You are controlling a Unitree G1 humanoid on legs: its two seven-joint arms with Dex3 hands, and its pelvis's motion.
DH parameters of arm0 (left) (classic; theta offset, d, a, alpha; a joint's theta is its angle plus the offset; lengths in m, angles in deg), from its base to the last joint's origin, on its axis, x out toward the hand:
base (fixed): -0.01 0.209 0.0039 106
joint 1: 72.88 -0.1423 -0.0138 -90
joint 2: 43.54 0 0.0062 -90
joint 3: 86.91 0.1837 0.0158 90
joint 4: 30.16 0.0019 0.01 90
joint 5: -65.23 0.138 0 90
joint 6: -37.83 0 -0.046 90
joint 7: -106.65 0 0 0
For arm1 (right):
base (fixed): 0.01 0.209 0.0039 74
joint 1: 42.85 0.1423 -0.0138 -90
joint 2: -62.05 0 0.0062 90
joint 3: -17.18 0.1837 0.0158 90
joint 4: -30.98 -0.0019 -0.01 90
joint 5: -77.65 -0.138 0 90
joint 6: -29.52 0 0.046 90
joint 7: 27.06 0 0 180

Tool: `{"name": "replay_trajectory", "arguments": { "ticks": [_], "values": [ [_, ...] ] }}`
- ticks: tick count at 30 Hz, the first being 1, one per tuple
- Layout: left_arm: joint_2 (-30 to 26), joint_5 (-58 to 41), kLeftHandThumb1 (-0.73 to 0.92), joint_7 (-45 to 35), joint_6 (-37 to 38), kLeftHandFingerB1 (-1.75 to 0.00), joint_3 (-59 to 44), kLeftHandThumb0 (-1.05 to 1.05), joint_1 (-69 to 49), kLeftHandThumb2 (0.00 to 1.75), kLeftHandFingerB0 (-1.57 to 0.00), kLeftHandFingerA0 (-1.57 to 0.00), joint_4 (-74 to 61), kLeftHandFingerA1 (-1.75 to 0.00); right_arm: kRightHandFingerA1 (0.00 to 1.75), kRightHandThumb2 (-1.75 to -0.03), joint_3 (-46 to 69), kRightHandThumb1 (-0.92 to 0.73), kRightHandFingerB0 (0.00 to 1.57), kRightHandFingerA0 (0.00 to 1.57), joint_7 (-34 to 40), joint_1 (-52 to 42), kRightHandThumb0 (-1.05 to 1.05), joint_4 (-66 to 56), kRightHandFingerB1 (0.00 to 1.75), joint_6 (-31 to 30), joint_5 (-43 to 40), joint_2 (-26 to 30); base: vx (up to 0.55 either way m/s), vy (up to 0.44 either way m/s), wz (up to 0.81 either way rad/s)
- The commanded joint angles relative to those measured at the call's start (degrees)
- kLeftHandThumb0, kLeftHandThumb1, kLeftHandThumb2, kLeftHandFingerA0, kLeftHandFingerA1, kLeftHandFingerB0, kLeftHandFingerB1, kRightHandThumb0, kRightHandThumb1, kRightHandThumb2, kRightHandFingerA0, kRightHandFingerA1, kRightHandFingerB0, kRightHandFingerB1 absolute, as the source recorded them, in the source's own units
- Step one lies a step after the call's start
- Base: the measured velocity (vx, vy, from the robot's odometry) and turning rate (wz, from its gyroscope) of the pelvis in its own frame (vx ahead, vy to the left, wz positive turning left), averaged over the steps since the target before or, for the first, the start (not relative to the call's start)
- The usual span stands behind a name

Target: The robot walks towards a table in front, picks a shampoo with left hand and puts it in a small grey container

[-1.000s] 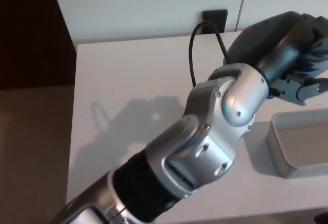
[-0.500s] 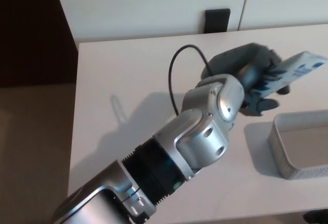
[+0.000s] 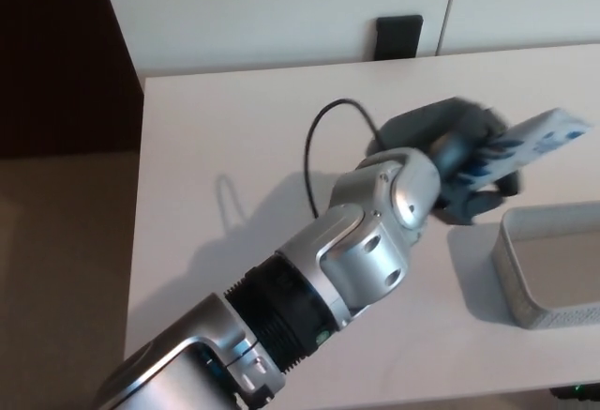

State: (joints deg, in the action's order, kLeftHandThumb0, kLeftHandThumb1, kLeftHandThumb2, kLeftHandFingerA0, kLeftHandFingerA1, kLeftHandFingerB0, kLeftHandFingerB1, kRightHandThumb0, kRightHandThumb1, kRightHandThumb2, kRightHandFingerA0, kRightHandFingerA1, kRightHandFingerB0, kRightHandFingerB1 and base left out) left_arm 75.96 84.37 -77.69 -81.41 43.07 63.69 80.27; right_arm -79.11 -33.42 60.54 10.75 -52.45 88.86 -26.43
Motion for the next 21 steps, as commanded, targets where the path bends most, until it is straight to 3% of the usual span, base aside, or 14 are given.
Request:
{"name": "replay_trajectory", "arguments": {
  "ticks": [1, 6, 9, 12, 13, 16, 17, 21],
  "values": [
    [5.6, -9.7, 0.60, -10.7, 17.7, -1.47, -1.4, -0.22, 2.7, 1.00, -0.73, -0.81, -16.0, -1.65, 0.50, -0.61, 0.0, -0.73, 0.50, 0.61, 0.1, 0.0, -0.24, 0.3, 0.43, -0.5, 0.4, -0.1, 0.00, 0.000, 0.00],
    [2.7, -12.3, 0.61, -15.9, 16.7, -1.53, -2.9, -0.21, 5.1, 0.95, -0.70, -0.91, -21.8, -1.68, 0.52, -0.61, -0.4, -0.74, 0.50, 0.64, 0.0, -0.2, -0.24, 0.1, 0.43, 0.0, 0.7, 0.2, 0.00, 0.000, 0.00],
    [1.8, -12.7, 0.62, -18.4, 18.4, -1.53, -2.4, -0.21, 6.2, 0.87, -0.73, -0.80, -21.5, -1.68, 0.50, -0.62, -0.3, -0.74, 0.49, 0.61, -0.1, -0.3, -0.24, 0.4, 0.43, 0.6, 0.6, 0.2, 0.00, 0.000, 0.00],
    [1.7, -12.9, 0.62, -18.8, 18.6, -1.53, -2.5, -0.21, 6.1, 0.87, -0.73, -0.80, -21.6, -1.68, 0.50, -0.62, -0.3, -0.74, 0.49, 0.61, -0.1, -0.3, -0.24, 0.4, 0.43, 0.7, 0.6, 0.2, 0.00, 0.000, 0.00],
    [3.0, -11.9, 0.58, -18.0, 19.7, -1.47, 0.2, -0.21, 4.7, 0.97, -0.82, -0.93, -19.1, -1.66, 0.50, -0.62, -0.2, -0.74, 0.49, 0.61, -0.1, -0.6, -0.25, 0.0, 0.43, 0.6, 0.4, 0.0, 0.00, 0.000, 0.00],
    [3.2, -12.0, 0.58, -18.1, 20.4, -1.47, 0.4, -0.21, 4.6, 0.97, -0.82, -0.93, -18.5, -1.66, 0.50, -0.62, -0.1, -0.74, 0.49, 0.61, -0.1, -0.6, -0.25, 0.0, 0.43, 0.6, 0.4, 0.0, 0.00, 0.000, 0.00],
    [4.2, -11.8, 0.63, -17.9, 20.7, -1.48, 1.6, -0.24, 3.9, 1.01, -0.75, -0.82, -17.0, -1.64, 0.49, -0.61, -0.3, -0.74, 0.50, 0.60, 0.3, -0.5, -0.24, -0.2, 0.43, 0.4, 0.5, -0.2, 0.00, 0.000, 0.00],
    [4.9, -11.9, 0.64, -18.4, 21.7, -1.42, 2.2, -0.22, 4.2, 0.96, -0.74, -0.77, -13.9, -1.59, 0.50, -0.62, -0.2, -0.74, 0.51, 0.60, 0.8, 0.0, -0.22, -0.4, 0.44, -0.2, 0.5, -0.7, 0.00, 0.000, 0.00]
  ]
}}
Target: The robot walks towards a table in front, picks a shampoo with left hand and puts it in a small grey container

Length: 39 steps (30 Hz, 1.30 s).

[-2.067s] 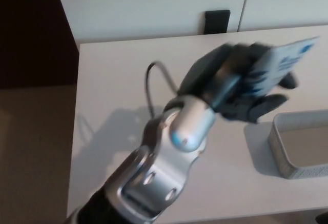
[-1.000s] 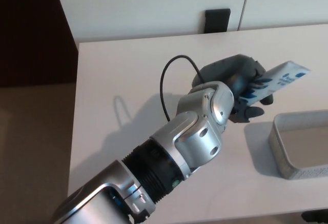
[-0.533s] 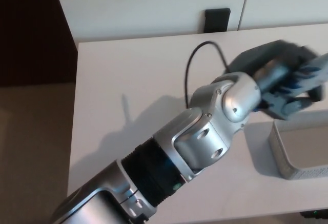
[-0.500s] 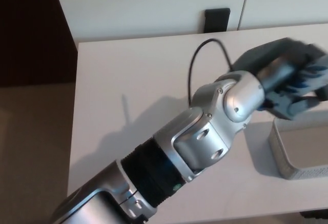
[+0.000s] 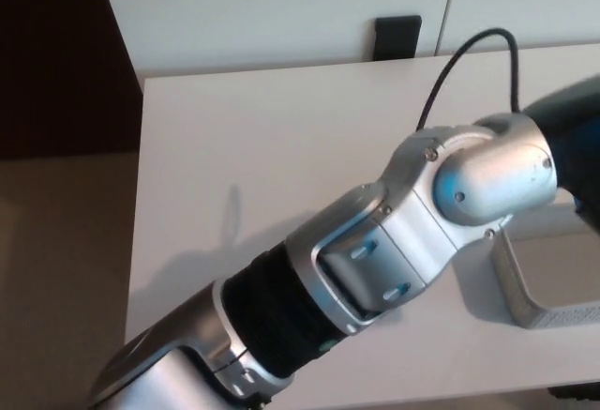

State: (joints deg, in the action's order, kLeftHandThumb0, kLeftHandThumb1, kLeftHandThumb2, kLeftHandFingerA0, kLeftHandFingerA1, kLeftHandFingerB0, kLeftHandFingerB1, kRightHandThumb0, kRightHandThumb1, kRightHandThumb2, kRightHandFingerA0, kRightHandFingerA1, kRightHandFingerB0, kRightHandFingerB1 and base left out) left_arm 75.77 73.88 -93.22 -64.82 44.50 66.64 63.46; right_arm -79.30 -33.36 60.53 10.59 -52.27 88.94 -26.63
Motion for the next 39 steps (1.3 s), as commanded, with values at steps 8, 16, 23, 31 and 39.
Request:
{"name": "replay_trajectory", "arguments": {
  "ticks": [8, 16, 23, 31, 39],
  "values": [
    [6.9, -0.4, 0.61, -2.2, 9.7, -1.35, 0.3, -0.28, 3.0, 0.97, -0.83, -0.85, 12.1, -1.51, 0.50, -0.61, 0.3, -0.73, 0.51, 0.62, 0.6, 0.9, -0.24, 0.2, 0.44, -0.4, 0.3, -0.7, 0.00, 0.000, 0.00],
    [6.0, -1.1, 0.57, -2.4, 8.3, -1.33, 0.0, -0.24, 0.9, 1.07, -0.80, -0.81, 9.7, -1.56, 0.50, -0.61, 0.8, -0.73, 0.52, 0.59, 0.1, 1.4, -0.26, 0.3, 0.44, -0.2, -0.2, -0.7, 0.00, 0.000, 0.00],
    [7.1, -0.8, 0.62, -1.6, 8.2, -1.41, -0.3, -0.28, 1.6, 0.99, -0.76, -0.79, 10.7, -1.58, 0.50, -0.61, 0.5, -0.73, 0.50, 0.57, -0.2, 1.2, -0.28, -0.1, 0.44, -0.1, 0.1, -1.0, 0.00, 0.000, 0.00],
    [10.7, 1.0, 0.71, 0.6, 8.8, -0.90, 1.5, -0.29, 3.2, 0.69, -0.78, -0.84, 12.8, -1.30, 0.53, -0.63, -1.3, -0.78, 0.52, 0.63, -0.4, 0.6, -0.40, -0.6, 0.45, 0.5, 1.5, -0.6, 0.00, 0.000, 0.00],
    [11.5, 11.7, 0.79, 2.7, 2.6, -1.71, 6.9, -0.71, 13.9, 1.11, -0.74, -0.99, 18.2, -1.74, 0.53, -0.63, -1.9, -0.78, 0.52, 0.63, -0.6, 1.2, -0.40, -1.0, 0.45, 0.4, 1.3, -0.8, 0.00, 0.000, 0.00]
  ]
}}
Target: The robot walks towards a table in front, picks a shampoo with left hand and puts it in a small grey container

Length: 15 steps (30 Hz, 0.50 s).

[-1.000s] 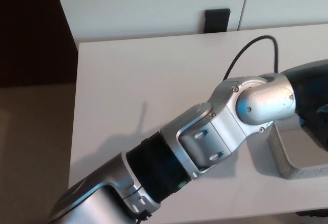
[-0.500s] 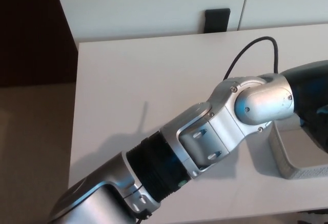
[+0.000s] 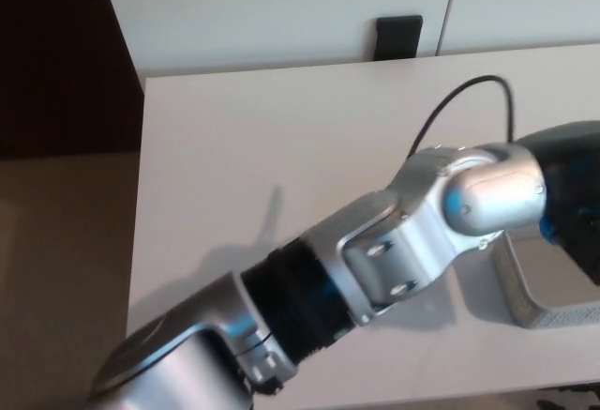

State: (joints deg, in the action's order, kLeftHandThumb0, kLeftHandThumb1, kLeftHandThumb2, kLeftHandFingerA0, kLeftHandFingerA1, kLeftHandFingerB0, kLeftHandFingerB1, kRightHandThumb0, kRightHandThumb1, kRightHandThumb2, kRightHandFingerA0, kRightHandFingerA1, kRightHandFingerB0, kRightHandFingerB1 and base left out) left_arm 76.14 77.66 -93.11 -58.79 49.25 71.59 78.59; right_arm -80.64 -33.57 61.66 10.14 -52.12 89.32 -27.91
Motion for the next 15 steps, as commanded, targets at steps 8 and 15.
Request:
{"name": "replay_trajectory", "arguments": {
  "ticks": [8, 15],
  "values": [
    [10.2, 8.5, 0.92, 2.6, -3.8, -1.75, 3.5, -0.75, 8.0, 1.06, -0.73, -1.00, 2.8, -1.75, 0.53, -0.63, -1.0, -0.78, 0.52, 0.63, -0.4, 0.5, -0.40, -0.5, 0.45, 0.0, 1.1, 0.2, 0.00, 0.000, 0.00],
    [9.8, 9.6, 0.92, 4.9, -3.0, -1.55, 3.5, -0.78, 5.6, 0.92, -0.74, -0.99, 2.5, -1.67, 0.53, -0.63, -0.9, -0.78, 0.52, 0.63, -0.5, 0.5, -0.40, -0.5, 0.45, 0.1, 0.9, 0.3, 0.00, 0.000, 0.00]
  ]
}}
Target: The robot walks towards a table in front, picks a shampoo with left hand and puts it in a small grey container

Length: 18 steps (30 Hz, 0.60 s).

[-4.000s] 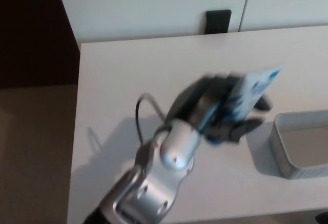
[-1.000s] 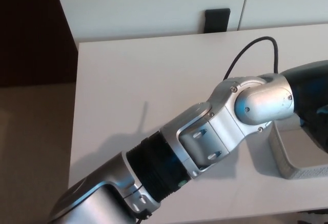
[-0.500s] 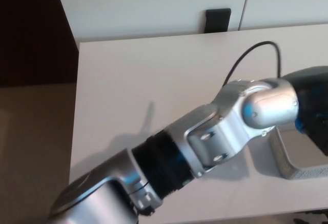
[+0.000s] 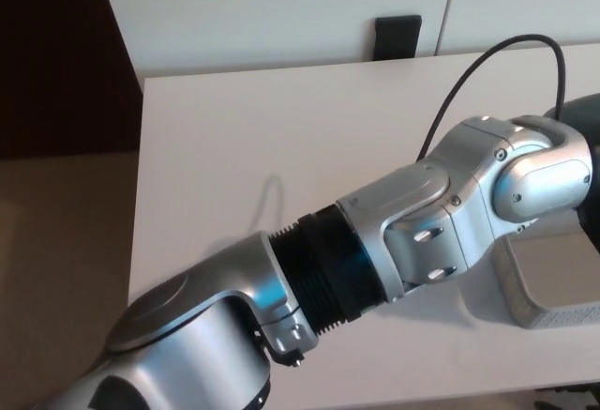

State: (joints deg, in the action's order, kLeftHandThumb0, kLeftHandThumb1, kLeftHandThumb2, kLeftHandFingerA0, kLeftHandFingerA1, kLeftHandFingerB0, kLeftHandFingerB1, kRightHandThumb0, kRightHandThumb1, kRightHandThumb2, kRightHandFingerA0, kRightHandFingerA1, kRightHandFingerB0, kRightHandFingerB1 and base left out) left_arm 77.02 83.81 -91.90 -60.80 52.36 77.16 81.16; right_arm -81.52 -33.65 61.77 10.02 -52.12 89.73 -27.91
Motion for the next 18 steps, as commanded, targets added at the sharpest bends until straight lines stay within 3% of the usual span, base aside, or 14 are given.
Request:
{"name": "replay_trajectory", "arguments": {
  "ticks": [1, 6, 7, 8, 10, 11, 12, 13, 14, 15, 16, 17, 18],
  "values": [
    [8.7, 2.5, 0.92, 3.1, -1.2, -1.37, 0.0, -0.81, -0.7, 0.90, -0.72, -0.94, -0.2, -1.50, 0.53, -0.63, 0.0, -0.78, 0.52, 0.63, -0.5, 0.4, -0.40, -0.4, 0.45, 0.1, 0.5, 0.3, 0.00, 0.000, 0.00],
    [8.4, 0.3, 0.92, 1.1, -1.6, -1.31, -0.8, -0.80, -1.9, 0.88, -0.69, -0.90, -0.7, -1.46, 0.53, -0.63, 0.2, -0.78, 0.52, 0.63, -0.4, 0.5, -0.40, -0.5, 0.45, 0.1, 0.3, 0.2, 0.00, 0.000, 0.00],
    [8.9, -1.8, 0.92, 1.5, -1.6, -1.38, -1.9, -0.73, -4.2, 0.80, -0.62, -0.81, -1.9, -1.59, 0.53, -0.63, 0.2, -0.78, 0.52, 0.63, -0.4, 0.5, -0.40, -0.5, 0.45, 0.1, 0.3, 0.2, 0.00, 0.000, 0.00],
    [12.0, -10.1, 0.75, -1.5, -3.8, -0.93, -6.8, -0.31, -7.5, 0.76, -0.79, -0.72, -1.9, -1.49, 0.53, -0.63, 0.2, -0.78, 0.52, 0.63, -0.4, 0.5, -0.40, -0.5, 0.45, 0.1, 0.3, 0.2, 0.00, 0.000, 0.00],
    [18.7, -27.0, 0.76, -7.6, -11.3, -0.86, -18.2, -0.21, -12.1, 0.72, -0.80, -0.73, -0.9, -1.44, 0.53, -0.63, 0.3, -0.78, 0.52, 0.63, -0.5, 0.8, -0.40, -0.6, 0.45, 0.1, 0.2, 0.5, 0.00, 0.000, 0.00],
    [22.6, -38.5, 0.61, -7.4, -23.6, 0.00, -30.1, -1.01, -10.8, 0.96, -0.03, -0.14, 1.5, -0.44, 0.54, -0.64, -6.5, -0.79, 0.67, 0.84, 8.3, 1.4, -0.70, -1.2, 0.44, -3.8, 8.9, 1.4, 0.00, 0.000, 0.00],
    [24.0, -43.1, 0.65, -7.0, -27.5, -0.07, -35.2, -1.05, -10.2, 0.99, -0.07, -0.18, 2.7, -0.44, 0.48, -0.62, -6.7, -0.74, 0.59, 0.77, 8.8, 1.0, -0.48, -1.4, 0.42, -1.9, 9.1, 1.6, 0.00, 0.000, 0.00],
    [23.8, -43.1, 0.65, -6.5, -26.1, -0.07, -35.4, -1.05, -10.2, 0.99, -0.07, -0.18, 2.8, -0.44, 0.48, -0.62, -3.3, -0.74, 0.59, 0.77, 4.6, 0.3, -0.48, -1.4, 0.42, 2.6, 4.7, 1.3, 0.00, 0.000, 0.00],
    [23.7, -43.1, 0.54, -6.1, -25.5, -0.24, -35.8, -0.92, -10.1, 0.93, -0.08, -0.20, 3.1, -0.46, 0.48, -0.62, -2.6, -0.74, 0.59, 0.77, 3.9, 0.2, -0.48, -1.4, 0.42, 3.5, 3.7, 1.2, 0.00, 0.000, 0.00],
    [24.2, -43.3, 0.57, -3.7, -25.7, -0.23, -37.4, -0.94, -9.3, 0.94, -0.02, -0.04, 3.9, -0.38, 0.80, -0.64, -7.6, -0.78, 0.70, 0.87, 9.8, 2.0, -1.00, 0.0, 0.74, -5.3, 9.6, 0.5, 0.00, 0.000, 0.00],
    [24.8, -43.5, 0.57, -1.4, -26.6, -0.23, -38.9, -0.94, -8.6, 0.94, -0.02, -0.04, 4.6, -0.38, 0.80, -0.64, -13.8, -0.78, 0.70, 0.87, 17.2, 4.2, -1.00, 1.7, 0.74, -16.3, 17.0, -0.4, 0.00, 0.000, 0.00],
    [24.9, -43.6, 0.50, -0.6, -27.0, -0.19, -39.7, -0.81, -7.6, 0.91, -0.12, -0.11, 5.4, -0.11, 0.71, -0.64, -0.9, -0.80, 0.38, 0.50, 1.6, 1.7, -0.04, 0.2, 0.52, -2.6, 1.0, -0.6, 0.00, 0.000, 0.00],
    [24.6, -44.2, 0.39, -0.5, -27.9, -0.25, -40.6, -0.78, -6.2, 0.82, -0.02, -0.06, 5.8, -0.04, 0.55, -0.60, 1.6, -0.71, 0.51, 0.70, -0.2, 1.4, -0.25, -0.7, 0.43, 0.8, -2.0, -0.4, 0.00, 0.000, 0.00]
  ]
}}
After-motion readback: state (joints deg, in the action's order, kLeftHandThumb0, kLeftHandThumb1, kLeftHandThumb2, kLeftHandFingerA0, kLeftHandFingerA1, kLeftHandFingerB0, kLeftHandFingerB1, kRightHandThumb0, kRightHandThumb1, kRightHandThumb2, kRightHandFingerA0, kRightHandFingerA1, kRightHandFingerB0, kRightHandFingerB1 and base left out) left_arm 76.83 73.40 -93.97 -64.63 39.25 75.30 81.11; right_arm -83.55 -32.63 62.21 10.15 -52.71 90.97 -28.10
